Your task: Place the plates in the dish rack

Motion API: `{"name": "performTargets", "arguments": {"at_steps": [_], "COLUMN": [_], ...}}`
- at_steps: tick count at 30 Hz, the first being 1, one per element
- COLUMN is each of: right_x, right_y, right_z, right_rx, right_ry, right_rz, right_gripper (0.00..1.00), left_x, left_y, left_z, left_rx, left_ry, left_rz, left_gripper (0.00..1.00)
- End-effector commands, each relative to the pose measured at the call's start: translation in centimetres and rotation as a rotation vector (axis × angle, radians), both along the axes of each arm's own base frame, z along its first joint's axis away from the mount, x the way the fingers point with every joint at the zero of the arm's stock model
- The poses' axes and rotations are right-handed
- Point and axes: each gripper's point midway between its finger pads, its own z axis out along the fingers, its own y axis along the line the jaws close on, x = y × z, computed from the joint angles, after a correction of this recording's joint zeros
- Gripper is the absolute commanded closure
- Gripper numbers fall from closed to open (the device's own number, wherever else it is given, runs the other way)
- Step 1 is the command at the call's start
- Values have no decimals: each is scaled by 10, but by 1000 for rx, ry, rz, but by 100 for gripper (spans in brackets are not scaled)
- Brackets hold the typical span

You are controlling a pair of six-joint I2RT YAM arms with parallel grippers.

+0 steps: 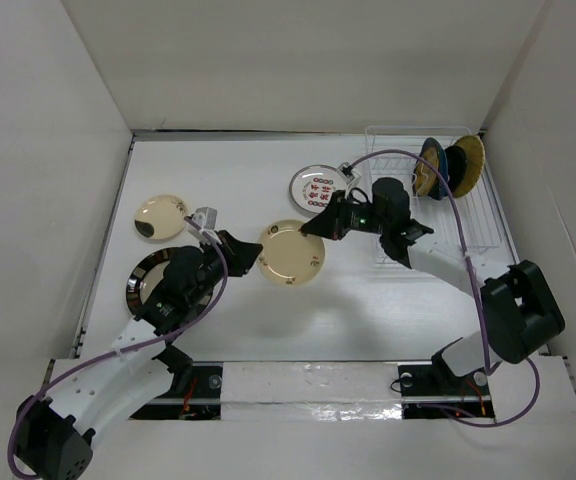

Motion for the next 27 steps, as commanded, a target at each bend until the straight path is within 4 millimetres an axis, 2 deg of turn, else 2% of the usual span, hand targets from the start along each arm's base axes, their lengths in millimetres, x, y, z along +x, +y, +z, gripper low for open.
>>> {"name": "performTargets", "arguments": {"at_steps": [1,2,3,6,7,8,9,10,11,12,13,14,15,16,18,20,21,22,23,24,25,26,27], "right_x": [-2,1,8,25,35,41,59,75,85,101,110,120,133,137,144,151,153,157,166,171,178,192,198], "right_y": [8,7,8,0,-5,-14,-29,-48,-63,-88,-104,-129,-165,-183,-233,-263,-289,-293,-303,-313,-315,-320,-323], "right_z": [20,22,31,48,62,66,72,85,85,94,97,95,100,102,112,112,128,131,122,128,136,117,129], "right_rx": [26,27,30,36,45,22,7,6,-22,-51,-87,-162,-226,-275,-415,-530,-597,-634,-773,-784,-815,-980,-995], "right_ry": [-35,-35,-51,-76,-102,-102,-120,-145,-156,-192,-218,-245,-275,-301,-353,-380,-413,-428,-458,-485,-503,-510,-542], "right_rz": [45,29,7,-59,-94,-140,-247,-328,-393,-549,-646,-757,-958,-1049,-1278,-1415,-1519,-1540,-1540,-1603,-1621,-1588,-1626], "right_gripper": [100,100,100,100,100,100,100,100,100,100,100,100,100,100,100,100,100,100,100,100,100,100,100], "left_x": [3,4,6,8,9,9,10,11,11,9,7,5,3,2,1,2,2,1,0,0,-2,-2,-2], "left_y": [-4,-3,-2,-2,-1,-1,1,4,5,8,9,10,11,12,12,10,9,5,3,1,-2,-3,-4], "left_z": [37,39,44,55,57,58,62,60,60,60,62,63,60,62,56,49,44,43,43,39,41,41,39], "left_rx": [-82,-84,-93,-106,-107,-107,-109,-104,-110,-119,-134,-148,-159,-173,-169,-157,-150,-157,-162,-161,-171,-173,-170], "left_ry": [-98,-106,-120,-152,-157,-158,-162,-152,-148,-151,-156,-163,-167,-182,-177,-161,-149,-147,-149,-140,-148,-148,-142], "left_rz": [-5,4,13,17,23,29,39,57,65,74,74,74,75,74,75,67,62,39,28,18,2,-2,-7], "left_gripper": [100,94,80,78,75,69,55,48,41,30,27,24,23,24,26,28,29,30,30,30,31,31,32]}}
